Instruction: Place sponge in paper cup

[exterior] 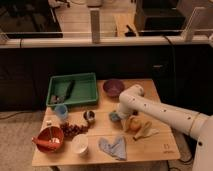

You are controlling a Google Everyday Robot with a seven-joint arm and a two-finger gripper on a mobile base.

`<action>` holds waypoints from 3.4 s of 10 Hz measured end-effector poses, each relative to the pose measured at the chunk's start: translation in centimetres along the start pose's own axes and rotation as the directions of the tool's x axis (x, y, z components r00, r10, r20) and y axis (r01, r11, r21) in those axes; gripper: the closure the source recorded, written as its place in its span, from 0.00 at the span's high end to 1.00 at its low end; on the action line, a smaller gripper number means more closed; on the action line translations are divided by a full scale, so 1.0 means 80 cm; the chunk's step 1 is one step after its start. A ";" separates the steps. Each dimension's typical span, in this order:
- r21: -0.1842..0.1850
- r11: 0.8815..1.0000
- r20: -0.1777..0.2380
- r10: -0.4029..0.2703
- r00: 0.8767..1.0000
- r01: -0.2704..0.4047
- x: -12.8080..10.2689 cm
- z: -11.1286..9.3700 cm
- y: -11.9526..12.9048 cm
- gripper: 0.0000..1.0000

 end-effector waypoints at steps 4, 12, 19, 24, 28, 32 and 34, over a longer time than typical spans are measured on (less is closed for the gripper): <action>-0.002 1.000 0.002 0.016 1.000 -0.016 0.002 -0.001 0.001 0.77; 0.000 0.999 0.005 0.036 0.999 -0.036 0.005 0.000 0.000 0.75; 0.004 0.998 0.009 0.065 0.998 -0.065 0.008 0.003 -0.002 0.73; 0.000 0.997 0.010 0.076 0.997 -0.076 0.010 0.001 0.000 0.75; -0.003 0.997 0.010 0.079 0.997 -0.079 0.010 -0.003 0.001 0.75; 0.000 0.996 0.012 0.093 0.996 -0.093 0.011 0.000 -0.001 0.71; -0.006 0.996 0.011 0.093 0.996 -0.093 0.011 -0.003 0.001 0.62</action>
